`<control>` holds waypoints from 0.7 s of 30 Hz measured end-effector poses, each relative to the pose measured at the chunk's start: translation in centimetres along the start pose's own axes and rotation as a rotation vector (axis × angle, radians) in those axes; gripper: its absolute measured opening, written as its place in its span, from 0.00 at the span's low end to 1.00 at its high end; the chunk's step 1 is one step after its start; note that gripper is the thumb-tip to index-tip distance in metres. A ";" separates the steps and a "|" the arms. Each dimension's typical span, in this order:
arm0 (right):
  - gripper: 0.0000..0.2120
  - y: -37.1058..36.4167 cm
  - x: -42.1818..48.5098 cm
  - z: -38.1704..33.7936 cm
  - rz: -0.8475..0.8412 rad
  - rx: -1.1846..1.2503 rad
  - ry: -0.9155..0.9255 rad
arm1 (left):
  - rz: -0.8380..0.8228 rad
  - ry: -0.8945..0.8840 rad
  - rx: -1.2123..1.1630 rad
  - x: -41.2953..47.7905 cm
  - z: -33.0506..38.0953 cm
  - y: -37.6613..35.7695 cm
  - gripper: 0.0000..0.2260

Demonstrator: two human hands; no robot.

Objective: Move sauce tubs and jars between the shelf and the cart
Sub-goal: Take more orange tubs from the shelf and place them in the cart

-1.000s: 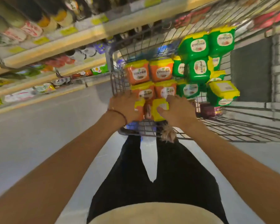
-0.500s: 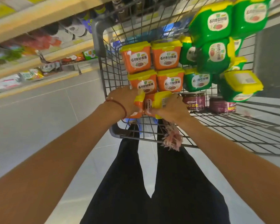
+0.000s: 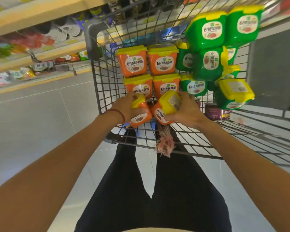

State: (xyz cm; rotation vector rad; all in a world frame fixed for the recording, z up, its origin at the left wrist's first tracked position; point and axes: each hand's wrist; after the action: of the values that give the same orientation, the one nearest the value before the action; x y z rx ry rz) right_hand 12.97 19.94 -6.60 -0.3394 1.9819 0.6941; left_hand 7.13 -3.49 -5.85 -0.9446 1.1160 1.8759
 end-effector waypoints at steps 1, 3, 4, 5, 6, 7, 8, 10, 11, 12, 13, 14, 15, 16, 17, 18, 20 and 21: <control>0.52 0.3 0.1 0.4 0.000 0.004 0.021 | 0.001 0.006 -0.030 0.1 0.2 -0.2 0.34; 0.51 0.5 0.2 0.7 -0.012 0.031 0.044 | 0.022 0.038 -0.095 0.2 0.2 -0.4 0.33; 0.50 0.6 0.1 0.6 -0.025 0.047 0.043 | 0.043 0.065 -0.148 0.3 0.1 -0.5 0.33; 0.51 0.6 0.0 0.3 -0.038 0.066 0.041 | 0.061 0.113 -0.220 0.4 -0.1 -0.7 0.33; 0.52 0.6 0.0 0.1 -0.035 0.084 0.047 | 0.081 0.165 -0.315 0.1 -0.1 -0.9 0.35; 0.53 0.5 0.1 0.1 -0.025 0.106 0.048 | 0.107 0.220 -0.420 0.0 -0.1 -1.2 0.38; 0.54 0.5 0.4 0.4 -0.017 0.124 0.050 | 0.132 0.265 -0.525 0.0 -0.1 -1.7 0.43; 0.56 0.5 0.9 1.1 -0.007 0.139 0.054 | 0.180 0.335 -0.654 0.0 0.2 -2.7 0.42; 0.57 0.7 0.9 1.1 0.008 0.144 0.056 | 0.219 0.363 -0.690 -0.1 0.4 -3.1 0.38; 0.57 0.9 0.9 1.0 0.027 0.150 0.055 | 0.254 0.371 -0.713 -0.2 0.5 -3.4 0.39; 0.56 1.0 1.0 1.1 0.037 0.158 0.052 | 0.277 0.375 -0.735 -0.2 0.6 -3.8 0.46; 0.56 1.1 1.2 1.1 0.039 0.160 0.058 | 0.322 0.366 -0.766 0.0 0.5 -4.2 0.53; 0.55 1.2 1.3 1.1 0.037 0.153 0.066 | 0.354 0.363 -0.801 0.1 0.3 -4.6 0.56; 0.54 1.1 1.6 1.1 0.036 0.142 0.077 | 0.368 0.359 -0.838 -0.2 0.5 -4.7 0.54; 0.54 1.1 1.8 1.1 0.038 0.137 0.086 | 0.374 0.357 -0.858 -0.4 0.8 -4.8 0.47; 0.55 1.0 2.0 1.1 0.036 0.142 0.097 | 0.390 0.344 -0.854 -0.4 0.8 -5.1 0.40; 0.57 1.0 1.8 0.8 0.043 0.158 0.114 | 0.442 0.292 -0.803 -0.2 0.6 -5.4 0.34; 0.57 1.2 1.5 0.4 0.051 0.167 0.118 | 0.463 0.259 -0.780 -0.2 0.7 -5.3 0.34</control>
State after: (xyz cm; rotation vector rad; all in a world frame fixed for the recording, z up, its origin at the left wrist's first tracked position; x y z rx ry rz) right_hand 11.93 21.27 -7.63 -0.2339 2.1513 0.5461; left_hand 11.69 -1.11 -7.36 -1.4762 0.7715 2.7214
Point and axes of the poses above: each hand's wrist, its own x-axis towards the middle knuckle, its own y-axis out of the back of the hand, z = x × y, and after that the axes turned 1 degree about z, right-handed
